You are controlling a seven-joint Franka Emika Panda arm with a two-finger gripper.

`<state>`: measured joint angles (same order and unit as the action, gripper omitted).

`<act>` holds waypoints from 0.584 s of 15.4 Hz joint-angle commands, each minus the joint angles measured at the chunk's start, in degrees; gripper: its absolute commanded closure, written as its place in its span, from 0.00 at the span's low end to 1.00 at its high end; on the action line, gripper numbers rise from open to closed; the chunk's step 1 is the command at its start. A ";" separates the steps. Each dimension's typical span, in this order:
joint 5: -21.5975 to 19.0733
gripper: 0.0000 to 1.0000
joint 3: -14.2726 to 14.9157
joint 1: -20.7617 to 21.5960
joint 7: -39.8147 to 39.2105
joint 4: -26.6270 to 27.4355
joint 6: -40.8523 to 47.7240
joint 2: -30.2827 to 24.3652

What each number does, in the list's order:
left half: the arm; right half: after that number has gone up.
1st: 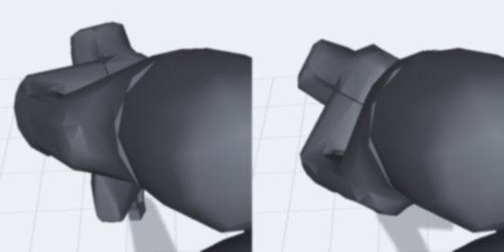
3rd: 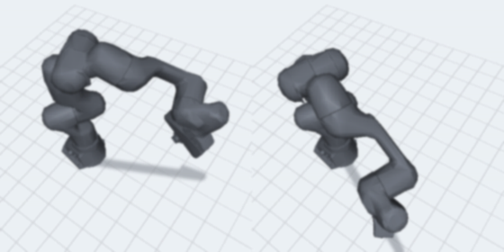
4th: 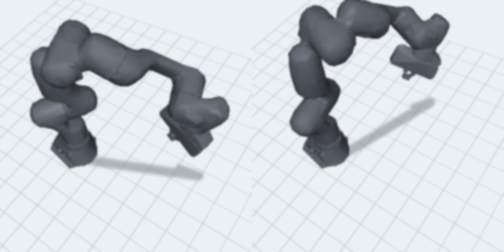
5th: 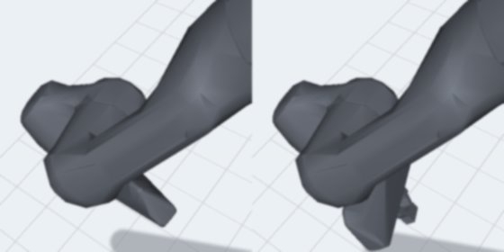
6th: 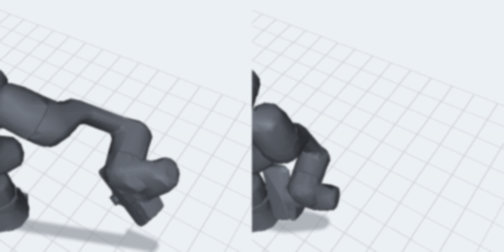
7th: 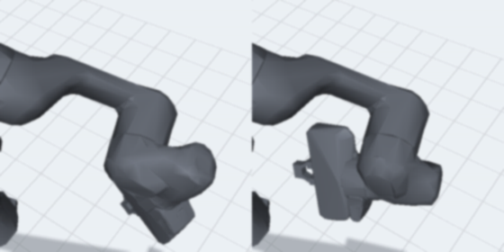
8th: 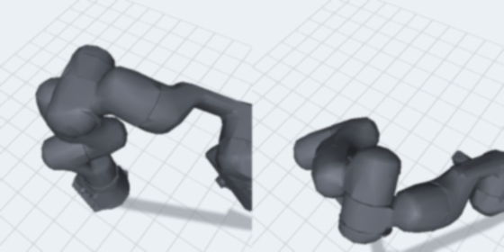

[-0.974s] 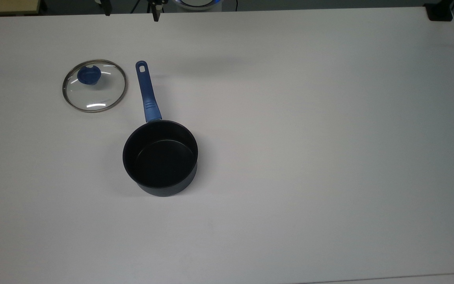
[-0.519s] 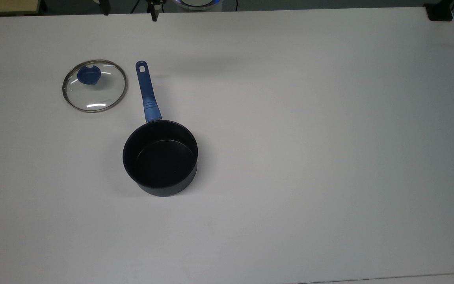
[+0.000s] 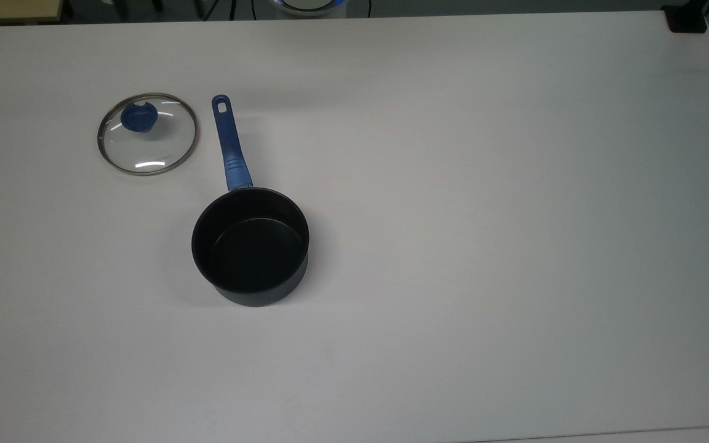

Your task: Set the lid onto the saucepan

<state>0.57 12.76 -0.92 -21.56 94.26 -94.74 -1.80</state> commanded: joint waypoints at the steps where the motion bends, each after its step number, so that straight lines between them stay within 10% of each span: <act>1: 6.88 0.00 2.54 -1.62 -11.14 3.99 0.88 -0.40; 9: 7.35 0.00 7.46 -4.43 -10.88 21.47 -20.70 0.74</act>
<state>7.59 18.99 -5.21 -31.53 108.64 -106.76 -0.23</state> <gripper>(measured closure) 0.000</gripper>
